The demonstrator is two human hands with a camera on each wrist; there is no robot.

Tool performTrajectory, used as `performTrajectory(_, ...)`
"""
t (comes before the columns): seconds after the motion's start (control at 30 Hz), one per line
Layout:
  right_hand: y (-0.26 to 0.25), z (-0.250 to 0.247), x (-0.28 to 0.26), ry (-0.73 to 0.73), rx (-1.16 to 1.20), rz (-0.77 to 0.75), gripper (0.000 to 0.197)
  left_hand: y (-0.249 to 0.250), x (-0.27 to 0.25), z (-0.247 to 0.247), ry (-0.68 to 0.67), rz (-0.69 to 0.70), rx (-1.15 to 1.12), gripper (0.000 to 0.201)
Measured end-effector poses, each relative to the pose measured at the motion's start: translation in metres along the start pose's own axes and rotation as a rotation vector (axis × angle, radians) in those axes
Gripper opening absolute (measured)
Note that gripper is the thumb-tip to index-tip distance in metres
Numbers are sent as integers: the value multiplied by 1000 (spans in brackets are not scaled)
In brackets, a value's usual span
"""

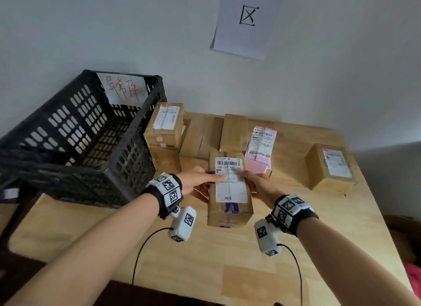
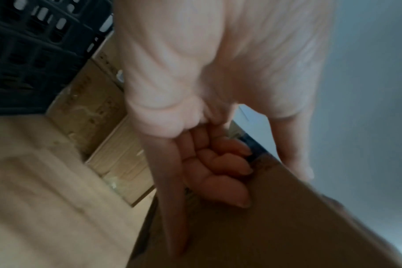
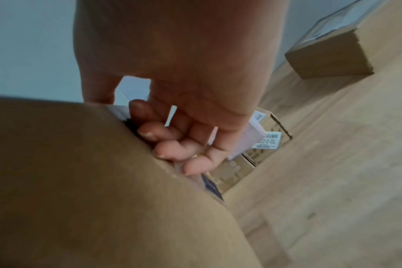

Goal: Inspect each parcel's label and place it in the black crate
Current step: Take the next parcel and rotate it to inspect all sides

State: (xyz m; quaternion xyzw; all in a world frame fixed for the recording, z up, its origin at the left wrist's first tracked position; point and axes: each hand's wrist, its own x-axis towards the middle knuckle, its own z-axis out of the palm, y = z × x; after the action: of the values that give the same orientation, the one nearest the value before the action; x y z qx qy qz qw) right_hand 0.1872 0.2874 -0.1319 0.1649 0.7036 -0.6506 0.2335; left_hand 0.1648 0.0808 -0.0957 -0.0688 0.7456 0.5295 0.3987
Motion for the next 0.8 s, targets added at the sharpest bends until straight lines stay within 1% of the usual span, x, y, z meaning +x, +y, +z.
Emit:
performTrajectory(0.07,14,-1,1,-21,-34,33,38,-17,4,10,2,-37,22,46)
performTrajectory(0.1,23,-2,0,-40,-71,59,37,-27,8,18,18,-63,26,46)
performTrajectory(0.2,47,3,-7,-114,-222,134,42,-58,19,33,35,-159,70,48)
performTrajectory(0.27,66,6,-8,-158,-286,165,46,-74,27,37,6,-232,177,48)
performTrajectory(0.33,81,7,-7,-185,-335,184,44,-86,34,40,-9,-293,256,58)
performTrajectory(0.43,94,10,-4,-189,-407,201,39,-97,44,41,23,-313,275,68)
performTrajectory(0.5,94,11,-2,-177,-478,219,42,-96,47,41,21,-318,289,71)
performTrajectory(0.57,92,10,2,-147,-538,228,52,-94,49,39,12,-313,283,66)
performTrajectory(0.63,90,11,8,-141,-538,234,56,-90,52,37,-2,-303,246,62)
performTrajectory(0.67,88,13,10,-146,-517,241,56,-89,53,36,-11,-294,242,66)
performTrajectory(0.77,89,18,12,-137,-496,269,55,-103,75,29,-11,-255,300,103)
performTrajectory(0.8,90,19,13,-125,-504,272,54,-111,86,26,-16,-241,316,108)
